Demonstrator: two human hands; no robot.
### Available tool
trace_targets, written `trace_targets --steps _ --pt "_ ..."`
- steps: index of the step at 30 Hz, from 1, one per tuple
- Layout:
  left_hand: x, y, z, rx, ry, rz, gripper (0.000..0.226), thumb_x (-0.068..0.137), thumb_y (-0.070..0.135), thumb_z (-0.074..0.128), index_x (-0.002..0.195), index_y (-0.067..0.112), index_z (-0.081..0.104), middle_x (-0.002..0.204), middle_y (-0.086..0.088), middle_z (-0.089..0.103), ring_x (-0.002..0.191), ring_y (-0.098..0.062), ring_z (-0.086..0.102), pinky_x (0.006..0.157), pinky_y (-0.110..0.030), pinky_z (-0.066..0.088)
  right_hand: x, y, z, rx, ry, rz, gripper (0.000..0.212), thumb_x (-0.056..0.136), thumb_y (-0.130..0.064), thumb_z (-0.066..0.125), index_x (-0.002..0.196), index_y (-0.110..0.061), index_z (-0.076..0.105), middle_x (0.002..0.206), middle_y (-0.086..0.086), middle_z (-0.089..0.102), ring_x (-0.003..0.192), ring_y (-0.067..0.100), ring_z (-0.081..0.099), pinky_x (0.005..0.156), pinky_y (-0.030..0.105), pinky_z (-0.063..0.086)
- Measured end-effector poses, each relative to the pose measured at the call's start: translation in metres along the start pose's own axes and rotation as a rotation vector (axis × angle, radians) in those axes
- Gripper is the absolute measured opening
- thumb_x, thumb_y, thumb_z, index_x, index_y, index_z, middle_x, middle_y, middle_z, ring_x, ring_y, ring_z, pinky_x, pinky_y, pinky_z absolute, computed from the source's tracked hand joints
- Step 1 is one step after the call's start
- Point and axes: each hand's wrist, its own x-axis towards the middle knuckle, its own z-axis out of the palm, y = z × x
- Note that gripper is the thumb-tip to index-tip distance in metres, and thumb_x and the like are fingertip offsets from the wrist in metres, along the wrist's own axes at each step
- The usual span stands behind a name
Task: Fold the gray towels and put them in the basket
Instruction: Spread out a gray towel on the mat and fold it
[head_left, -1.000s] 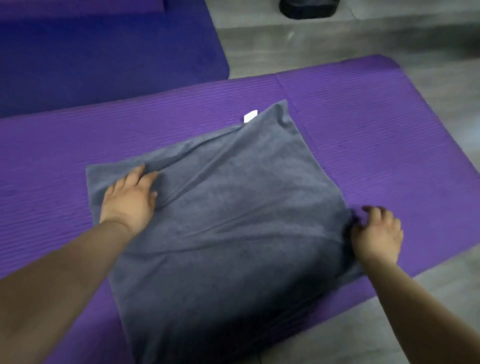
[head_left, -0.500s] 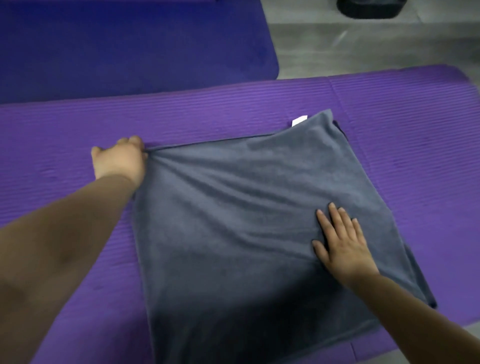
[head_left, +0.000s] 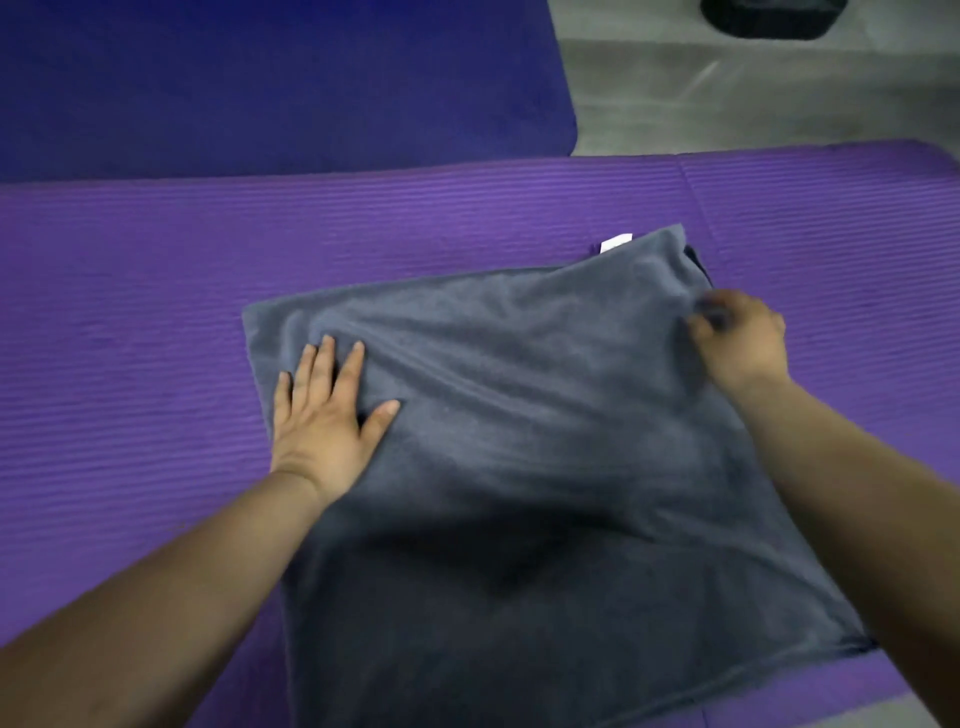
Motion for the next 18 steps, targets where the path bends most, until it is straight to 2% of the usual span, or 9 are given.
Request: trace_targets --steps 2,5,7,9,12,14,16,18 --pt "0.003 0.003 0.004 0.053 -0.025 -0.032 0.069 0.091 0.051 0.035 0.146 0.023 0.003 0.156 -0.004 -0.007 0.144 -0.019 -0.011 0.115 -0.036 -0.008 0.031 -0.013 0.005 0.095 -0.053 0.143 0.053 0.088 -0.032 0.054 0.131 -0.004 0.044 0.133 0.019 0.051 0.127 0.034 0.042 0.109 0.038 0.028" --pt "0.007 0.004 0.003 0.11 -0.045 -0.049 0.073 0.089 0.054 0.034 0.146 0.026 -0.001 0.156 -0.003 -0.011 0.143 -0.019 -0.013 0.115 -0.038 -0.008 0.055 -0.026 0.017 0.117 -0.132 0.274 0.061 0.086 -0.043 0.055 0.134 -0.01 0.038 0.14 0.013 0.042 0.132 0.032 0.035 0.111 0.04 0.028" --pt "0.008 0.004 0.003 0.141 -0.062 -0.06 0.075 0.088 0.057 0.034 0.146 0.027 -0.003 0.156 -0.003 -0.012 0.143 -0.02 -0.014 0.115 -0.039 -0.008 0.061 -0.032 0.021 0.037 -0.128 0.245 0.051 0.089 -0.038 0.051 0.129 -0.008 0.044 0.136 0.016 0.047 0.128 0.034 0.041 0.106 0.04 0.033" --pt "0.01 0.004 0.004 0.164 -0.068 -0.067 0.076 0.087 0.06 0.032 0.145 0.029 -0.004 0.155 -0.003 -0.014 0.143 -0.021 -0.015 0.115 -0.041 -0.009 0.066 -0.034 0.018 0.033 -0.044 0.192 0.038 0.093 -0.026 0.044 0.123 -0.003 0.05 0.129 0.019 0.053 0.121 0.035 0.049 0.099 0.037 0.038" --pt "0.011 0.001 0.004 0.187 -0.082 -0.07 0.08 0.08 0.071 0.021 0.145 0.032 -0.005 0.155 -0.002 -0.015 0.143 -0.021 -0.016 0.115 -0.042 -0.009 0.065 -0.035 0.015 0.139 0.095 0.158 0.033 0.094 -0.018 0.04 0.122 -0.002 0.044 0.126 0.018 0.054 0.116 0.032 0.051 0.091 0.034 0.038" --pt "0.013 0.003 0.004 0.207 -0.093 -0.071 0.08 0.079 0.072 0.02 0.145 0.033 -0.005 0.155 -0.002 -0.015 0.143 -0.022 -0.016 0.114 -0.043 -0.009 0.06 -0.034 0.017 0.231 0.107 0.179 0.042 0.092 -0.018 0.042 0.133 -0.007 0.035 0.134 0.013 0.047 0.122 0.027 0.046 0.096 0.03 0.033" --pt "0.014 0.004 0.002 0.231 -0.112 -0.08 0.077 0.085 0.069 0.024 0.145 0.032 -0.008 0.155 -0.002 -0.017 0.142 -0.022 -0.017 0.114 -0.044 -0.01 0.048 -0.034 0.022 0.117 0.102 0.149 0.061 0.09 -0.02 0.048 0.143 -0.011 0.021 0.149 0.012 0.027 0.136 0.027 0.029 0.11 0.034 0.021" --pt "0.014 0.005 0.0 0.247 -0.137 -0.085 0.077 0.085 0.064 0.027 0.144 0.032 -0.01 0.154 -0.002 -0.019 0.142 -0.022 -0.018 0.114 -0.044 -0.01 0.019 -0.028 0.025 -0.007 0.064 0.044 0.069 0.089 -0.021 0.051 0.146 -0.011 0.014 0.155 0.014 0.01 0.143 0.028 0.013 0.115 0.039 0.009"
